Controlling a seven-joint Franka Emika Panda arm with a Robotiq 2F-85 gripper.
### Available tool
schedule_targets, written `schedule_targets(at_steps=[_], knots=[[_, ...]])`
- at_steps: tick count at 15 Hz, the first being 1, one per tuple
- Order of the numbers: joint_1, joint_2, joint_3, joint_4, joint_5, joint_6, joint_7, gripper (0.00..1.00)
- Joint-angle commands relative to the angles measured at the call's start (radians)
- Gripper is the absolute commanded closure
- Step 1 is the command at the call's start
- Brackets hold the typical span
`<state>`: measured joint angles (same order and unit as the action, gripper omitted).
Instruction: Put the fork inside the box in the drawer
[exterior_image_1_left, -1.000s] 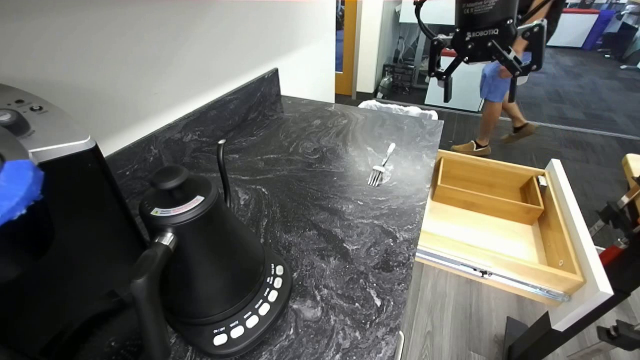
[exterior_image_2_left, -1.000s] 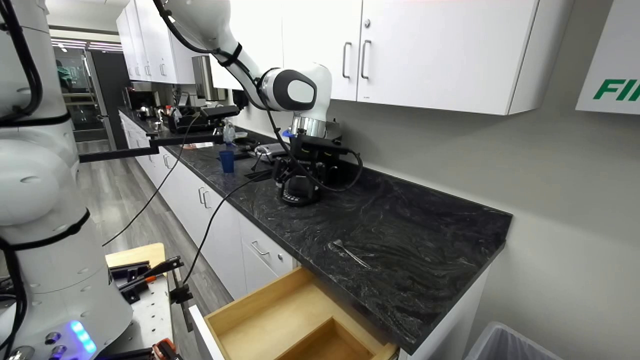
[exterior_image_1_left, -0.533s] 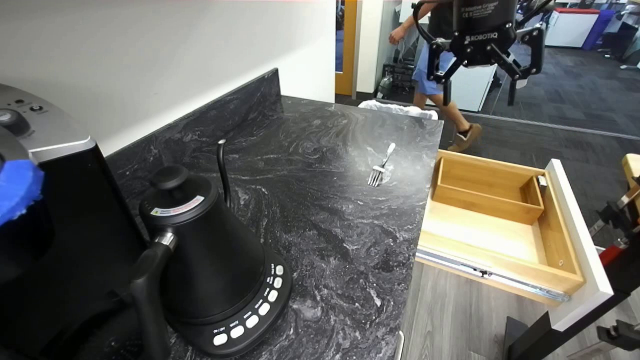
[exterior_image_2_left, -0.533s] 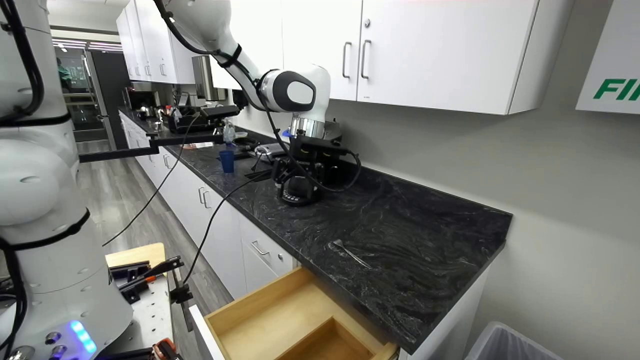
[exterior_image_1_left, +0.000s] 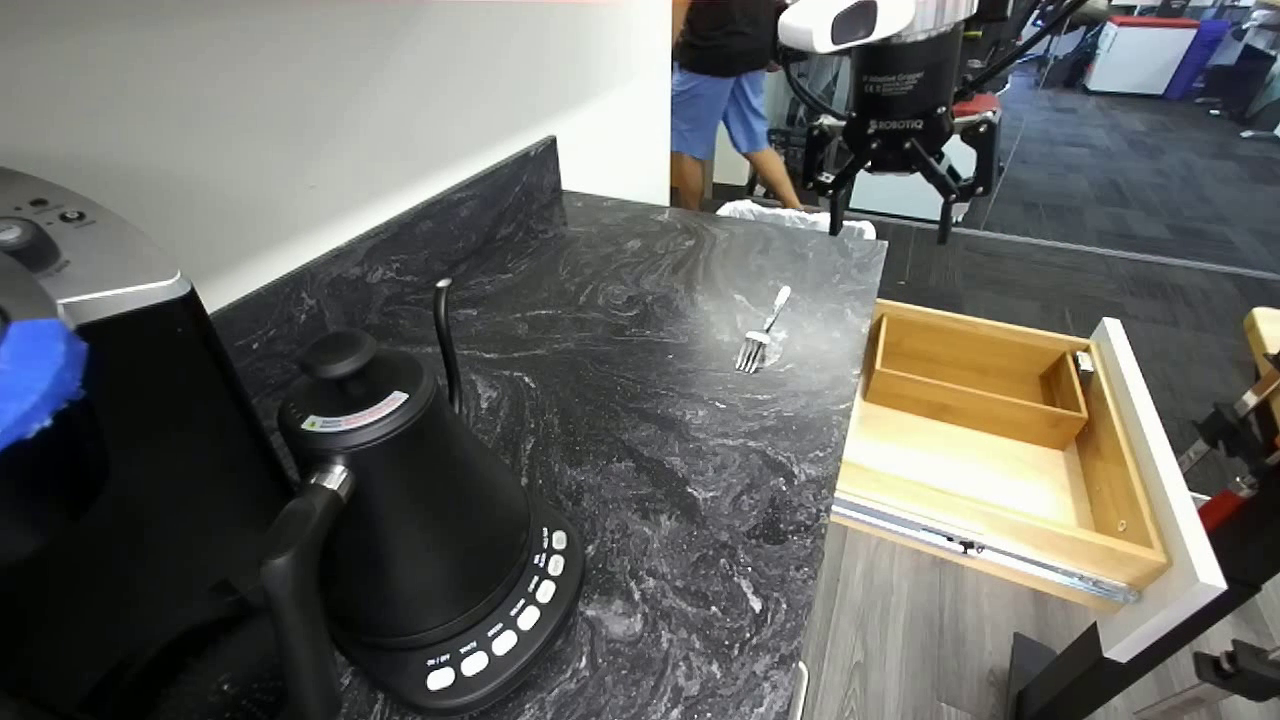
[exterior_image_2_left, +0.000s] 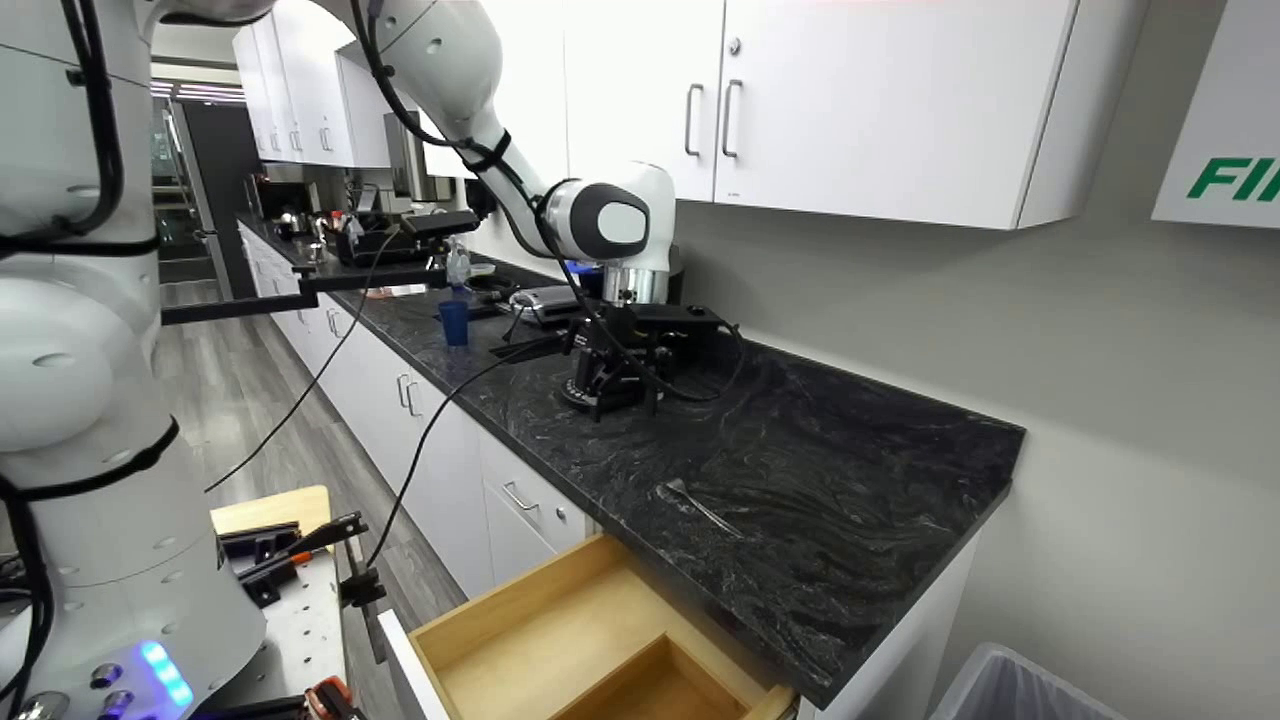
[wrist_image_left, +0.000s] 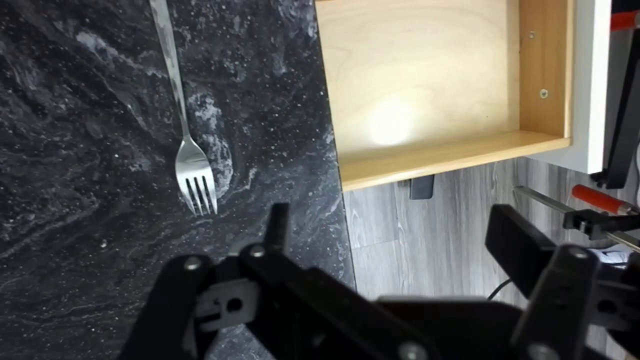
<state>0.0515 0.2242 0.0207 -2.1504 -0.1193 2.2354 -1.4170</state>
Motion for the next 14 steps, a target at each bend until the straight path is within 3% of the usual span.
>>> schedule_targets(at_steps=[1,14], knots=[[-0.053,0.065,0.013,0.038,-0.008,0.092,-0.075,0.00],[-0.125,0.245,0.056,0.055,-0.010,0.434,-0.282,0.00]])
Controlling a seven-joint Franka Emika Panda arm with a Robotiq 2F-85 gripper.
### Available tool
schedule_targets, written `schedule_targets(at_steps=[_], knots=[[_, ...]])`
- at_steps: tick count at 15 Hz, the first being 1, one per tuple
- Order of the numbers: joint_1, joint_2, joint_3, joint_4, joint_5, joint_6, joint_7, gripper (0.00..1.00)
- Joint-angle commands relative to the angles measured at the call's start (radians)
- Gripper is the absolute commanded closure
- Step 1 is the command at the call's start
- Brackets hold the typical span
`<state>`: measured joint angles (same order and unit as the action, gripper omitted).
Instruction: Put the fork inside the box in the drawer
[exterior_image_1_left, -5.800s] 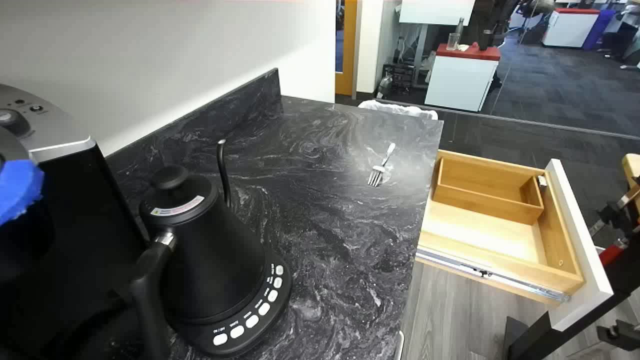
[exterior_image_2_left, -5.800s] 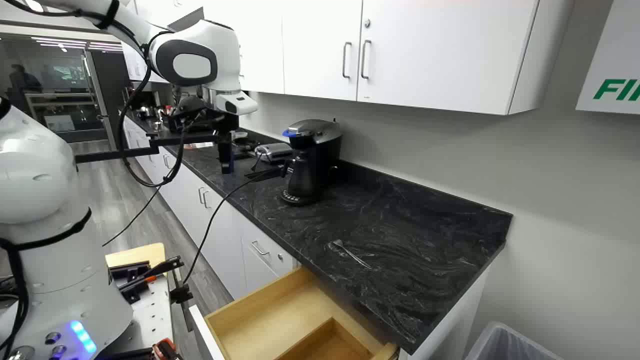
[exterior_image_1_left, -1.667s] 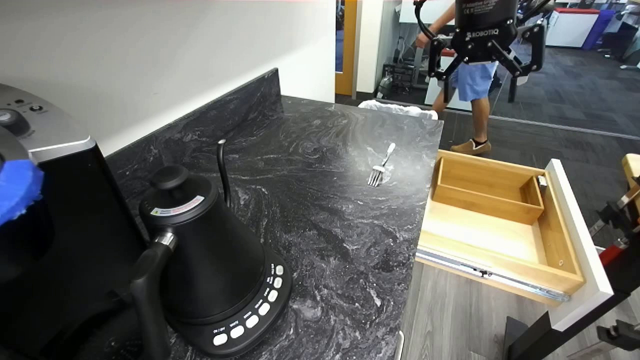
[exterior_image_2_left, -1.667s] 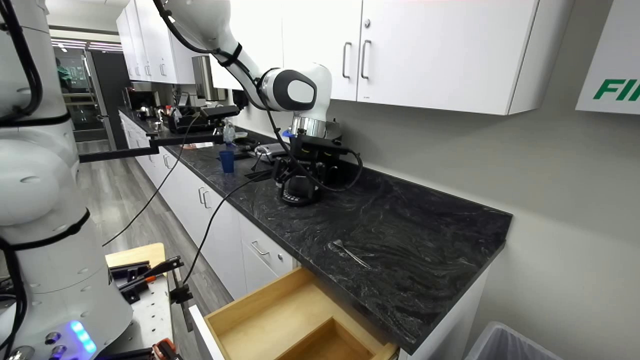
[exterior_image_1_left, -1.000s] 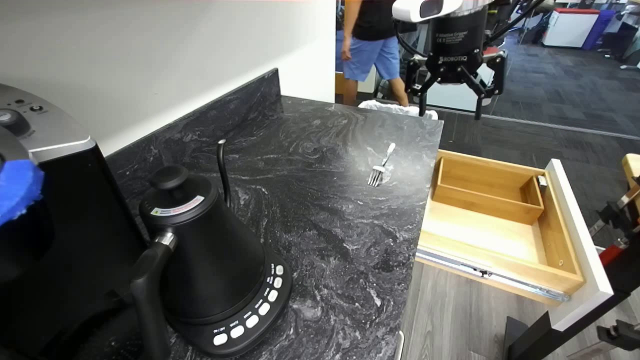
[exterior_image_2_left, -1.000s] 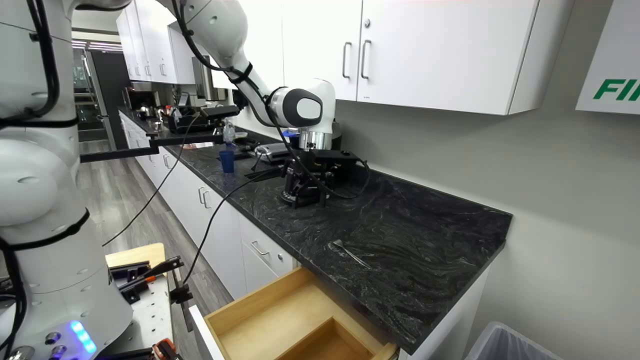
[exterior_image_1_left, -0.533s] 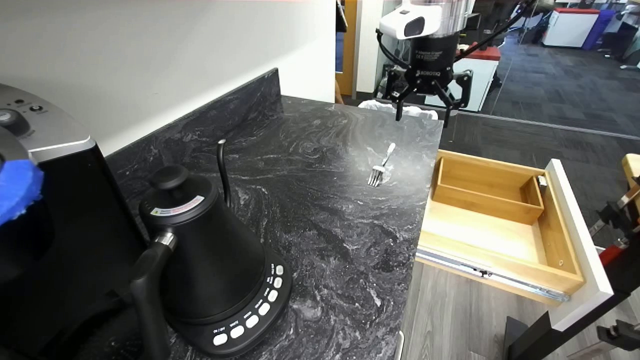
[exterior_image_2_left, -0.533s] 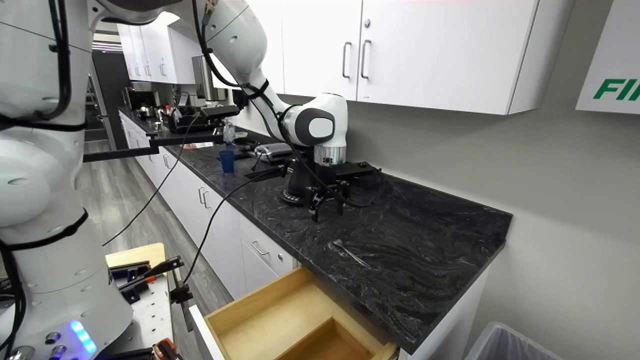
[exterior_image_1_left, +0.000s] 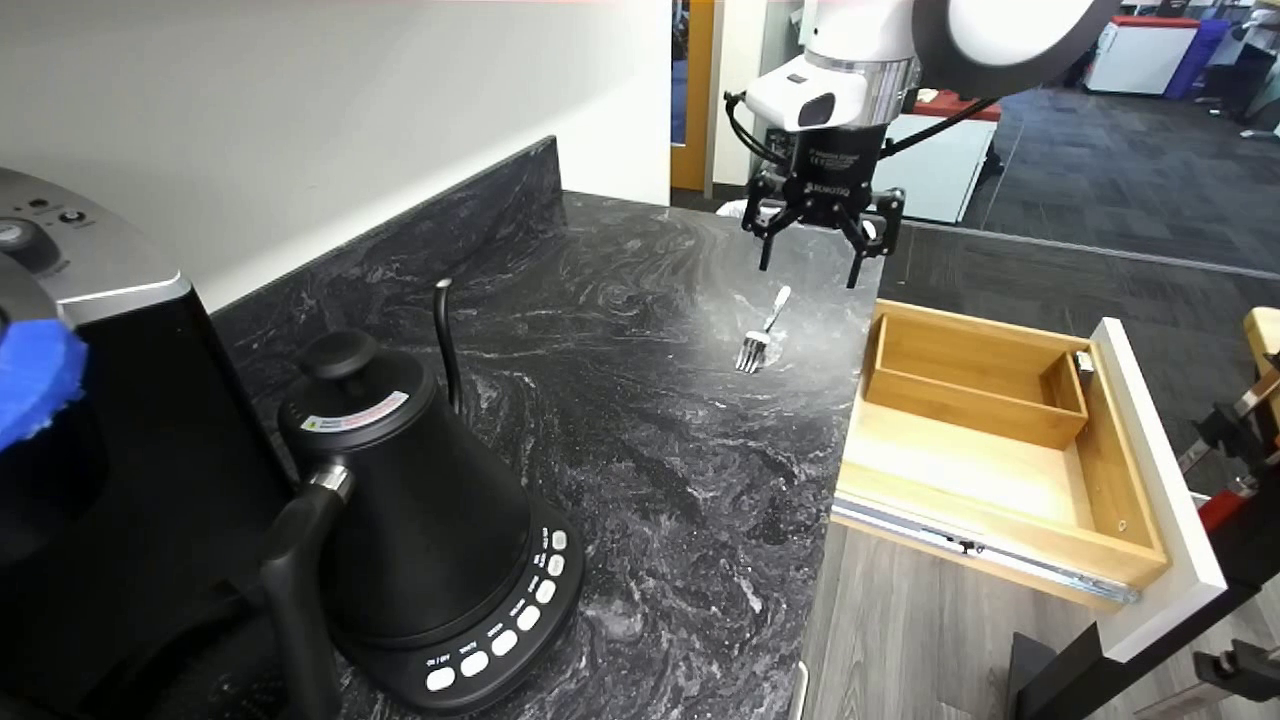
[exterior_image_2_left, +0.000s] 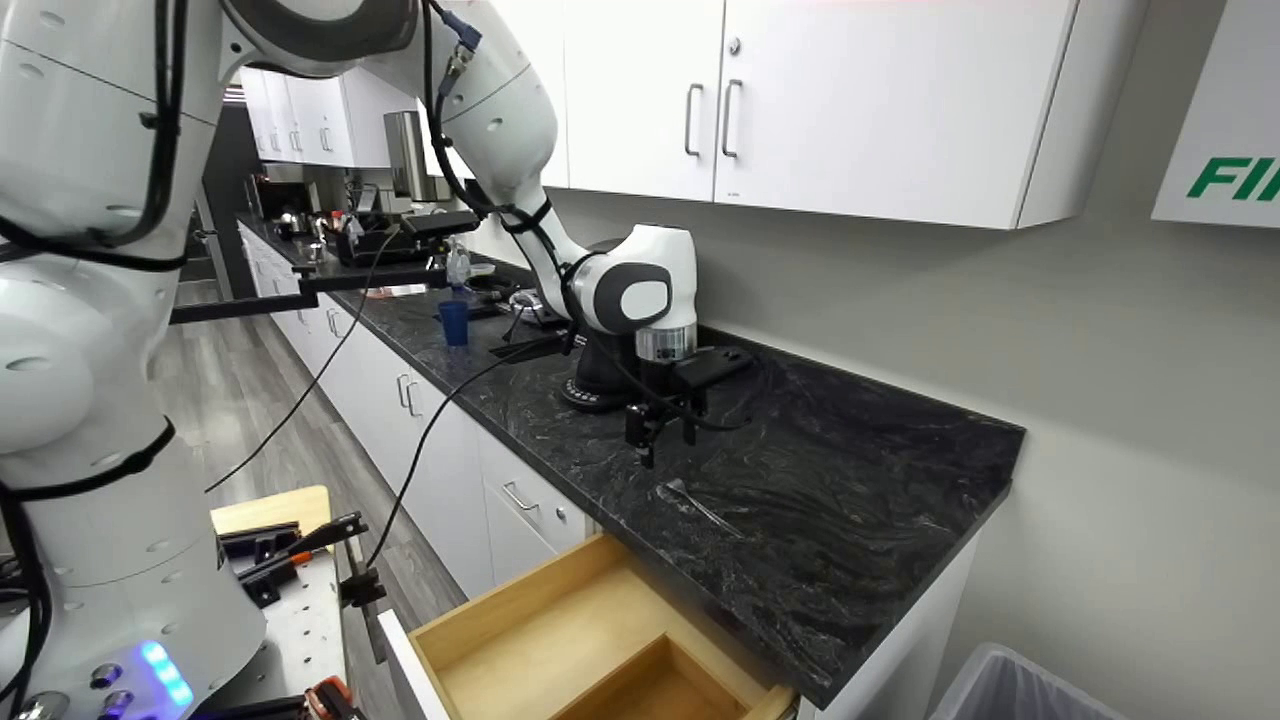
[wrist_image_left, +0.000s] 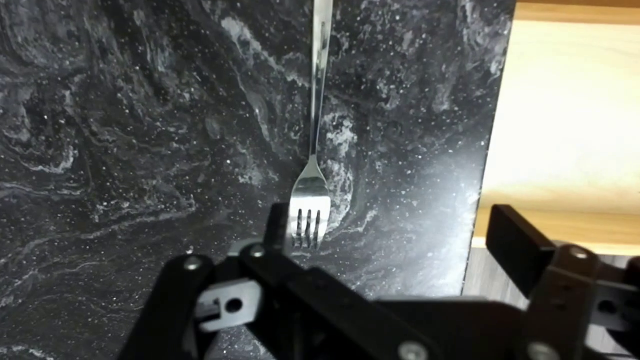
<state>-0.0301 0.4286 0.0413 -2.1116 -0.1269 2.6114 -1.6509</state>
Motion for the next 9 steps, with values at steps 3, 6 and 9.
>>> schedule_targets(at_steps=[3,6,9], knots=[[-0.056,0.075,0.051,0.026,-0.012,0.112,-0.078,0.00],[-0.058,0.109,0.058,0.045,-0.022,0.151,-0.097,0.00],[-0.042,0.142,0.034,0.070,-0.056,0.163,-0.083,0.00]])
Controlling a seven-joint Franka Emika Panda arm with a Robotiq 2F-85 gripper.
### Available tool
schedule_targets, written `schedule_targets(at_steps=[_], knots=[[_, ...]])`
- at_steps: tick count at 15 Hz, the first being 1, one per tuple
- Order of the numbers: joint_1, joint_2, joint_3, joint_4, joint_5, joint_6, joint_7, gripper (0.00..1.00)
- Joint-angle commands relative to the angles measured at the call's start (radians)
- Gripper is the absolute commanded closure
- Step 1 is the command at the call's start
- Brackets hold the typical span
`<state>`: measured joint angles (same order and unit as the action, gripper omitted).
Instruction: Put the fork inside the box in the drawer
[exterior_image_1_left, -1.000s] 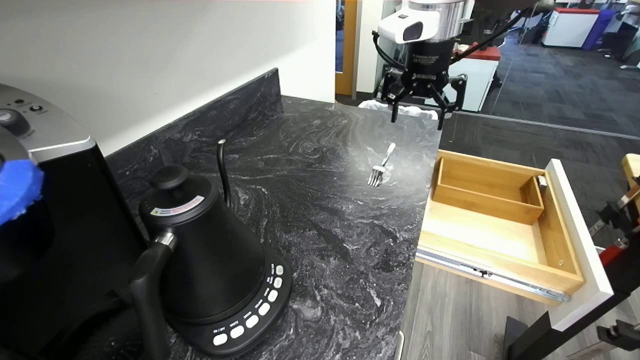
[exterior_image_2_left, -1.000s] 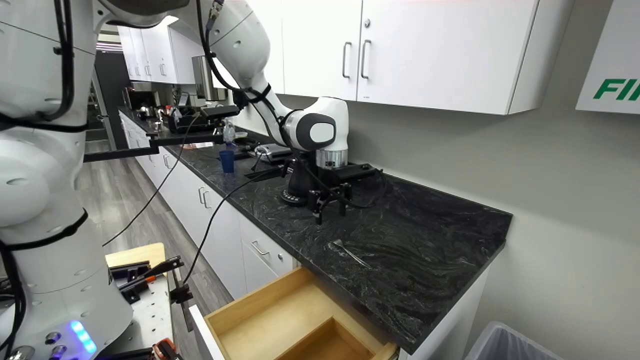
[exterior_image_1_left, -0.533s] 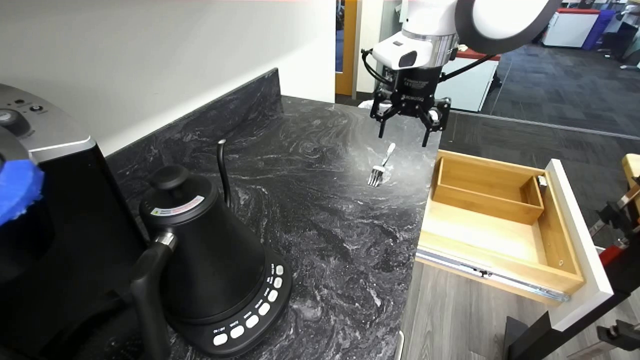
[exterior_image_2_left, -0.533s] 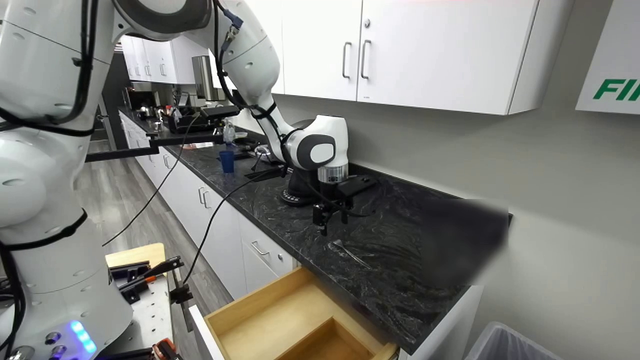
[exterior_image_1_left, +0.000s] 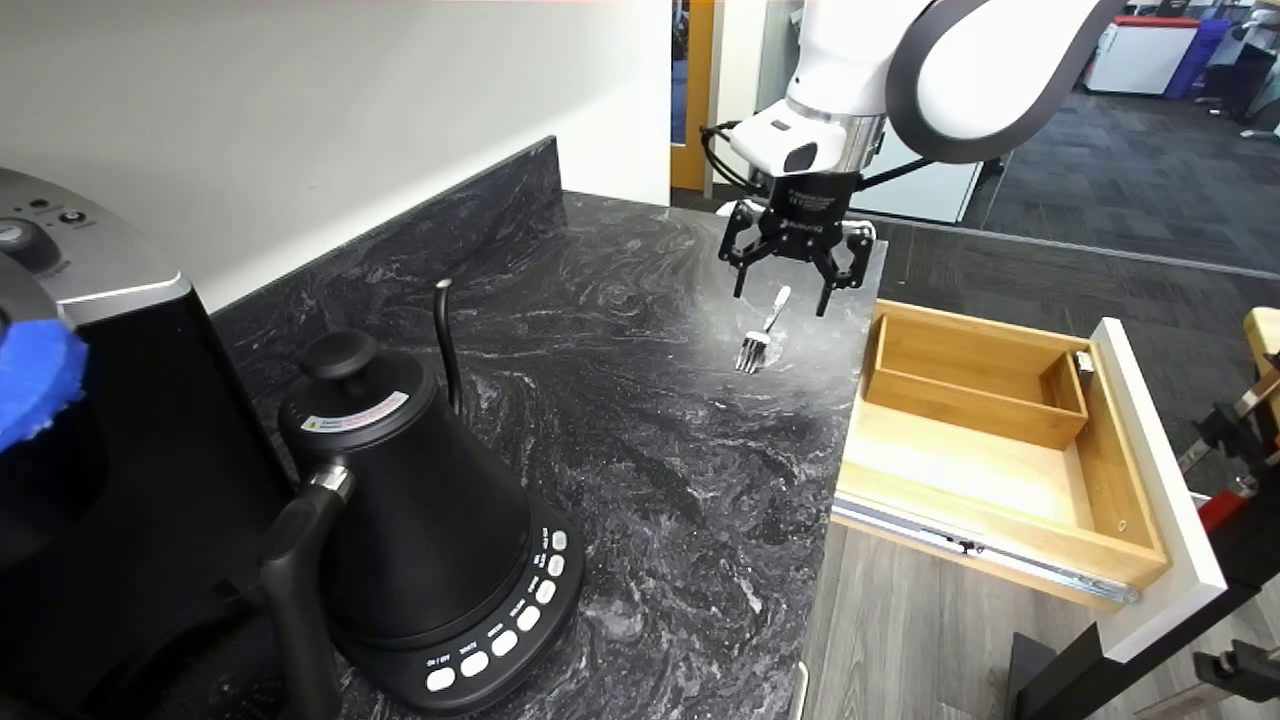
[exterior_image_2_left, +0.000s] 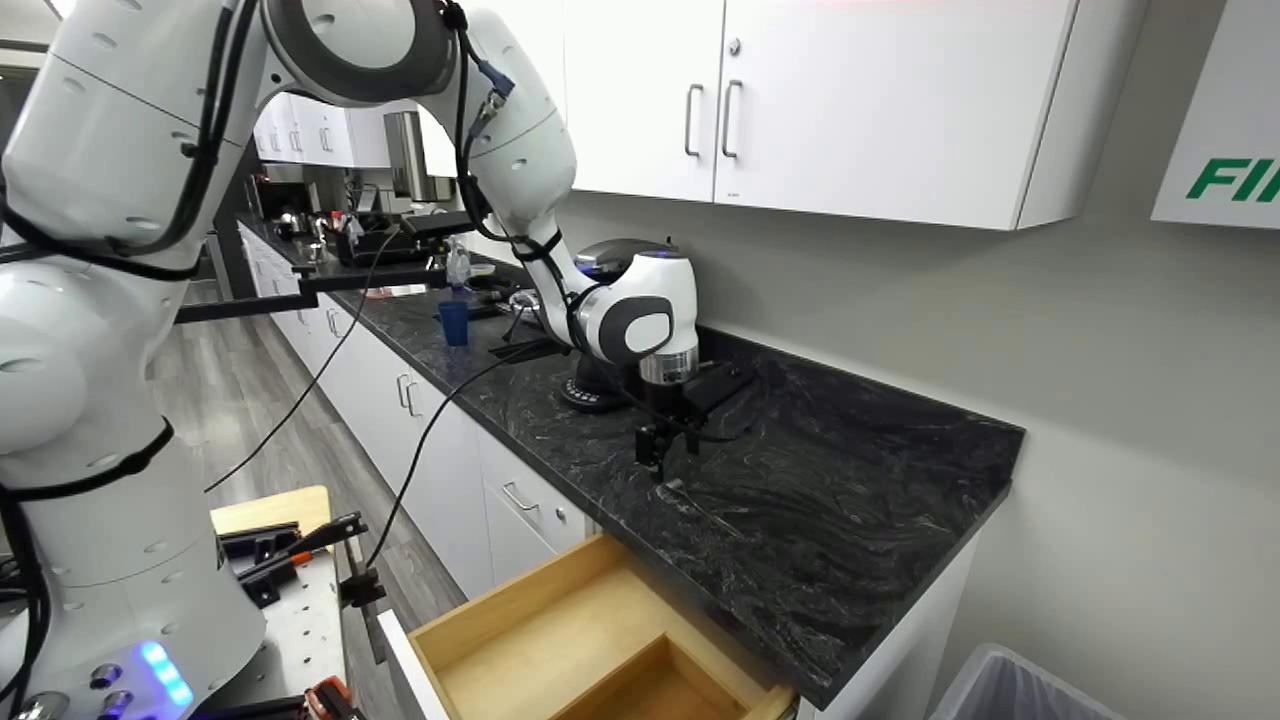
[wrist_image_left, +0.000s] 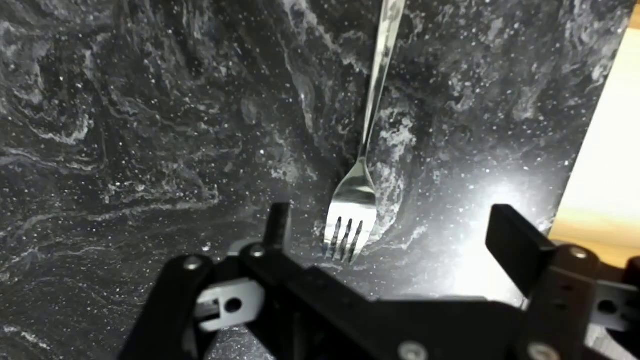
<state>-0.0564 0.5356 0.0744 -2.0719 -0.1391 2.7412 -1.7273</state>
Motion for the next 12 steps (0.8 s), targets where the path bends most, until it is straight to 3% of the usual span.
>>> schedule_targets(at_steps=[1,12], knots=[[-0.016,0.045,-0.005,0.041,-0.054,0.032,-0.005,0.00],[-0.022,0.140,-0.064,0.184,-0.041,-0.077,0.143,0.00]])
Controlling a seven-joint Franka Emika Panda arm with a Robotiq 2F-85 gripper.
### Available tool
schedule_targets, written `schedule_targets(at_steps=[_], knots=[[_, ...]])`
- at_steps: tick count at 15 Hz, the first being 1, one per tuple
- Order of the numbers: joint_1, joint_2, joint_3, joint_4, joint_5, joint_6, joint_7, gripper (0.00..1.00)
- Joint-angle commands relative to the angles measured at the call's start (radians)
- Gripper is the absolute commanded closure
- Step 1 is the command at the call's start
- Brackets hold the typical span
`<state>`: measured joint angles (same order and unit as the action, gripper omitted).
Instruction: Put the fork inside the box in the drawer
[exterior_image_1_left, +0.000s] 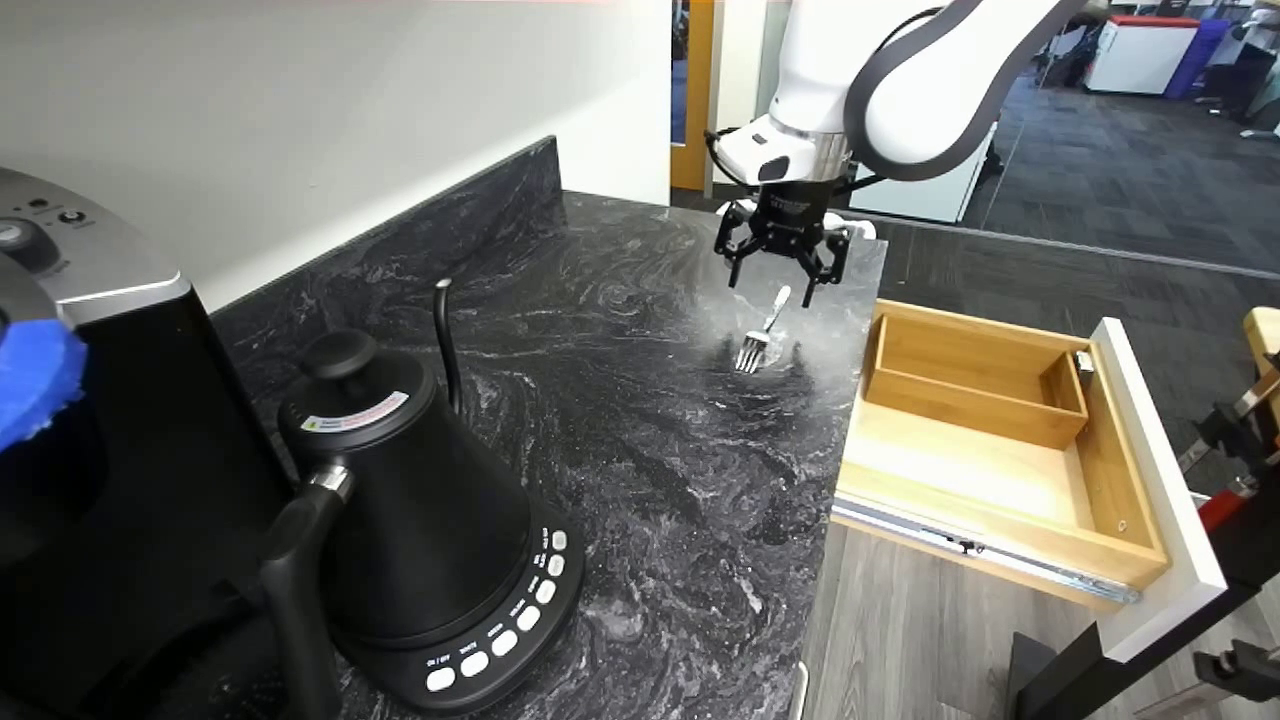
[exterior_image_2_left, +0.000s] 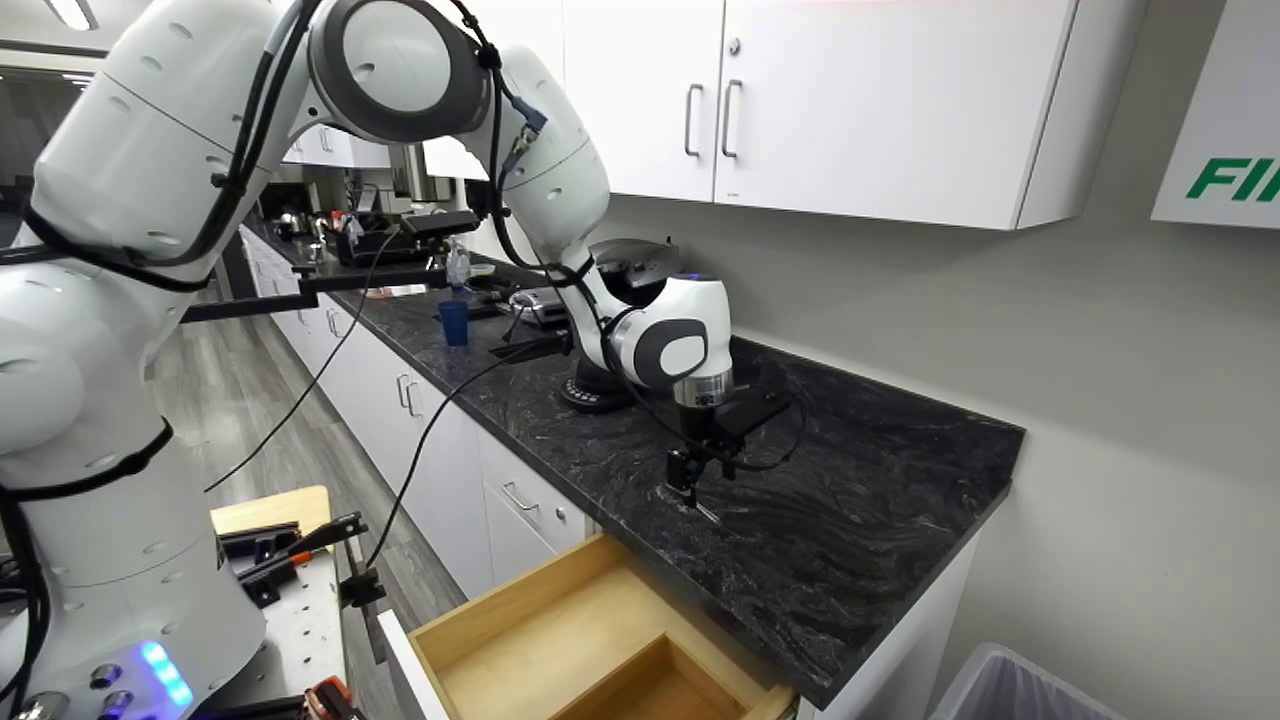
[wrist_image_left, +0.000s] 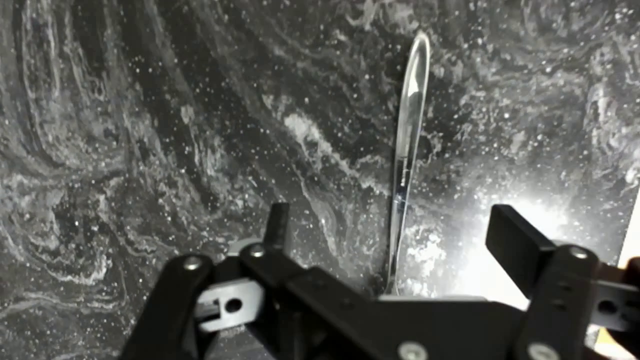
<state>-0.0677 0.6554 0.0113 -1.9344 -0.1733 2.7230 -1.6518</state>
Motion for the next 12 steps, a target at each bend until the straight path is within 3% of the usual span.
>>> schedule_targets(at_steps=[1,6,12], knots=[[-0.018,0.025,0.006,0.059,0.000,-0.086,0.078,0.00],[-0.044,0.038,0.036,0.109,0.036,-0.220,0.092,0.00],[-0.061,0.054,0.054,0.142,0.060,-0.263,0.068,0.00]])
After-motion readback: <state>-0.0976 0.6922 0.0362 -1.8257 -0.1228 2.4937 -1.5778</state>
